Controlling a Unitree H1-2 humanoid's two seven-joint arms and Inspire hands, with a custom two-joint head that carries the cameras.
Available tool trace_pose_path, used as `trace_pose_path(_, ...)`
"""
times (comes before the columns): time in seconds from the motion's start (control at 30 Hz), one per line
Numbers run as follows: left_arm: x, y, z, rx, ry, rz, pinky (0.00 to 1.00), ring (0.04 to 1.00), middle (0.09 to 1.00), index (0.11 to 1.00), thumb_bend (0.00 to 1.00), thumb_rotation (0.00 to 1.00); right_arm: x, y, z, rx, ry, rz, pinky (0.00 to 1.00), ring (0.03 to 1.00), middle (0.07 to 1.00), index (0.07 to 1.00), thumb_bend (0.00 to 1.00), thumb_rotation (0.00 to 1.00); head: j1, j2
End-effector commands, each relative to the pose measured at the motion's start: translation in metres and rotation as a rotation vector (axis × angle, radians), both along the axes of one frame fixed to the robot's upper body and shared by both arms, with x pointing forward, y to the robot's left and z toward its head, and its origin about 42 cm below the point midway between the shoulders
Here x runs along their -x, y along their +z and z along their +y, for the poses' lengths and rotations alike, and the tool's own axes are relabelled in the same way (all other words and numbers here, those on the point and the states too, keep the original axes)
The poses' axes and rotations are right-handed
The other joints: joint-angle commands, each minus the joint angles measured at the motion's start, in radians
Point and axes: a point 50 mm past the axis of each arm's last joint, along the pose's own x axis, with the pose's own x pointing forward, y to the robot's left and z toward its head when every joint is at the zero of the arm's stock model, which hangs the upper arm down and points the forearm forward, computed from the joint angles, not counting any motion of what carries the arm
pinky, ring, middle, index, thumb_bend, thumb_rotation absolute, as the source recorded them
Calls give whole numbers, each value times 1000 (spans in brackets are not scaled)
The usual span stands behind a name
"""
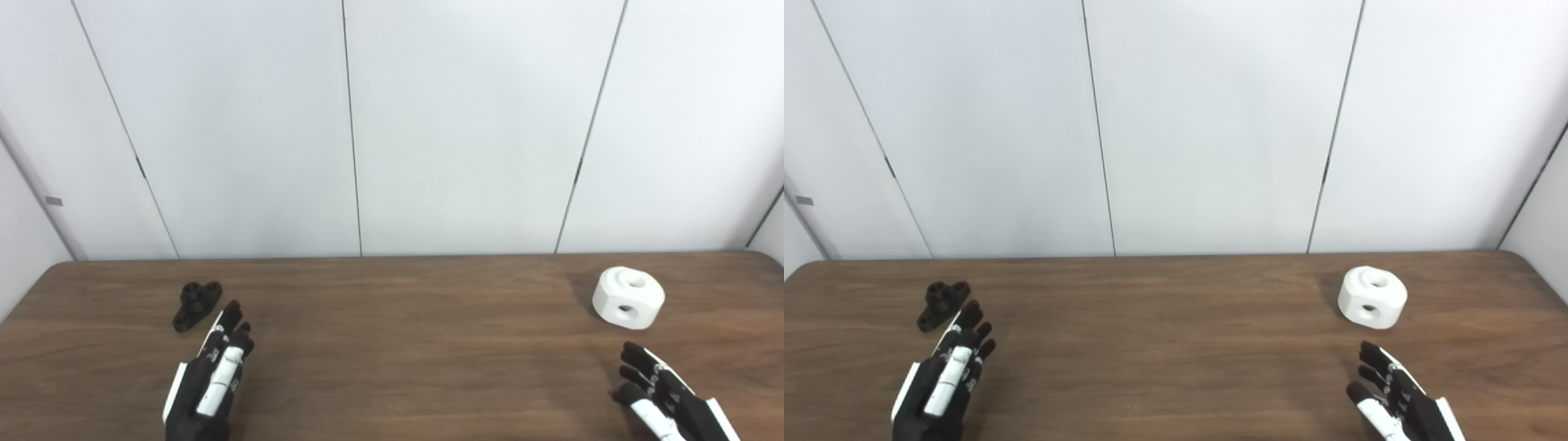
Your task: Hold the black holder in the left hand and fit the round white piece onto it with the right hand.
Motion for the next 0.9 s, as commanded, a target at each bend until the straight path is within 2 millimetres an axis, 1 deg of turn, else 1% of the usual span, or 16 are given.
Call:
trace_pose_path(0.0,-5,12,2,-15,-22,-60,973,987,1000,978,850,578,-1,4,-1,29,1,-38,757,878,884,856,706,595,8,-4)
trace_pose_path(0.03,-4,12,3,-16,-26,-59,973,985,1000,982,825,575,-1,3,-2,37,0,-40,752,873,880,857,709,602,8,-4)
trace_pose_path(0.17,-4,11,4,-25,-26,-67,971,984,1000,991,789,562,-1,1,-2,45,1,-53,724,854,868,851,726,614,11,-11)
trace_pose_path(0.3,-4,10,5,-29,-29,-61,969,982,1000,994,789,568,-1,-1,-2,55,2,-51,737,868,885,862,755,637,4,-13)
trace_pose_path(0.37,-4,11,5,-26,-24,-63,987,985,1000,995,793,554,-1,-1,-2,54,1,-51,727,861,879,859,757,632,7,-11)
trace_pose_path(0.47,-4,10,6,-30,-29,-65,994,985,1000,994,799,566,0,-2,-2,56,5,-48,723,865,879,859,768,643,34,-18)
trace_pose_path(0.5,-3,10,6,-20,-33,-63,987,989,1000,995,791,561,1,-2,-3,56,8,-47,731,869,882,861,765,642,62,-32)
trace_pose_path(0.57,0,9,4,-2,-28,-72,982,994,1000,982,765,523,3,-4,-4,51,15,-47,759,884,892,871,749,639,97,-48)
trace_pose_path(0.6,1,9,4,-10,-24,-80,966,989,1000,968,743,498,4,-4,-4,50,16,-46,773,893,899,878,734,635,125,-58)
trace_pose_path(0.63,3,10,4,-51,-25,-96,948,982,1000,959,718,484,5,-5,-5,45,16,-46,782,899,903,882,723,634,153,-70)
trace_pose_path(0.67,5,11,5,-117,-17,-112,909,969,1000,955,697,484,6,-4,-3,34,12,-48,791,908,907,883,711,627,169,-75)
trace_pose_path(0.73,8,17,8,-276,11,-161,785,904,955,917,730,465,9,-2,1,9,5,-52,799,917,916,890,664,613,230,-101)
trace_pose_path(0.77,11,23,8,-360,39,-195,693,847,914,883,732,467,10,0,2,24,-9,-51,818,924,927,904,624,612,245,-107)
trace_pose_path(0.8,12,33,9,-433,69,-250,643,808,883,849,742,456,11,0,2,37,-20,-50,800,904,913,899,623,638,274,-117)
trace_pose_path(0.83,13,44,9,-509,105,-309,610,776,858,812,761,436,11,-1,0,46,-28,-47,793,891,907,899,646,676,302,-125)
trace_pose_path(0.87,13,50,9,-554,130,-346,574,734,830,774,762,419,11,-1,-1,51,-32,-46,802,883,902,900,665,701,315,-128)
